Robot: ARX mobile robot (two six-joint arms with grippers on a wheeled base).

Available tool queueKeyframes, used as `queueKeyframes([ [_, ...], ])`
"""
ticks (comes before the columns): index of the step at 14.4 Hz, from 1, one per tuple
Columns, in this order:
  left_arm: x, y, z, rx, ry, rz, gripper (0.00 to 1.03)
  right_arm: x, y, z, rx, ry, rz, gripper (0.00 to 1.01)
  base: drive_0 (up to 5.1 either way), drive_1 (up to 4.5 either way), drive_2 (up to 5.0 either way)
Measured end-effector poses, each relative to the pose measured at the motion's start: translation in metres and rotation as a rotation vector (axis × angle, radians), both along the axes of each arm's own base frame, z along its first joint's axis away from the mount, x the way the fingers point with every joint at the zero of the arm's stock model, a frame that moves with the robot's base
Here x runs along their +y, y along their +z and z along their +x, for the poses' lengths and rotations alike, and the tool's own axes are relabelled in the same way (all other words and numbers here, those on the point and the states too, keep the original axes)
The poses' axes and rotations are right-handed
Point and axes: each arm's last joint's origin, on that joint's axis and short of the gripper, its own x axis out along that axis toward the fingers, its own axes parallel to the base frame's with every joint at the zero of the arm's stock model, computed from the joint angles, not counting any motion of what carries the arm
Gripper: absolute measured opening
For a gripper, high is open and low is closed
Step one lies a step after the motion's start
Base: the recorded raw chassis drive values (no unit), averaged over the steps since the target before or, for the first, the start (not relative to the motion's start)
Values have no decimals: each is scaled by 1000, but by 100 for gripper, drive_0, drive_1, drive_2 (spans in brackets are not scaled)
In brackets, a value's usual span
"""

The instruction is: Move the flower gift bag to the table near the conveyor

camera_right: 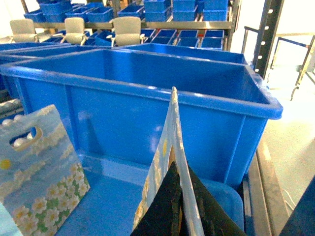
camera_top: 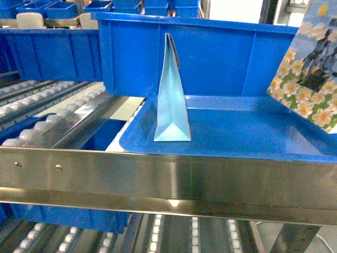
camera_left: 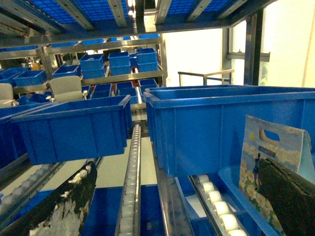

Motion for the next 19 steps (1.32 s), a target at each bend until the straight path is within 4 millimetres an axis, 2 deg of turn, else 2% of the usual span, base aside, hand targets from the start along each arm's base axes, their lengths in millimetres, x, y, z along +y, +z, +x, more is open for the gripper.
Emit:
queueKeyframes([
  [1, 0, 0, 0, 0, 0, 0, 98, -6, 11, -15, -43, -10, 16, 2, 0, 0, 0],
  [3, 0, 0, 0, 0, 0, 0, 98, -17, 20, -41, -89, -28, 29, 2, 0, 0, 0],
  [4, 0, 0, 0, 0, 0, 0, 98, -22, 22, -53, -106, -38, 34, 2, 0, 0, 0],
  [6, 0, 0, 0, 0, 0, 0, 98, -33, 20, -95, -136, -48, 29, 2, 0, 0, 0],
  [7, 0, 0, 0, 0, 0, 0, 98, -33, 17, -112, -144, -39, 27, 2, 0, 0, 0],
  [10, 0, 0, 0, 0, 0, 0, 98, -27, 18, -142, -185, -2, 25, 2, 0, 0, 0],
  [12, 0, 0, 0, 0, 0, 0, 98, -24, 10, -150, -165, -14, 25, 2, 0, 0, 0],
  [15, -1, -1, 1, 4, -7, 0, 98, -24, 10, -150, -167, -26, 25, 2, 0, 0, 0],
  [16, -5, 1, 8, 8, -14, -2, 98, -24, 10, -150, -168, -27, 25, 2, 0, 0, 0],
  [17, -36, 21, 36, 6, -94, -8, 98, -24, 10, -150, -167, -26, 25, 2, 0, 0, 0],
  [19, -62, 36, 54, -16, -127, -4, 98, -24, 10, -150, -168, -27, 25, 2, 0, 0, 0],
])
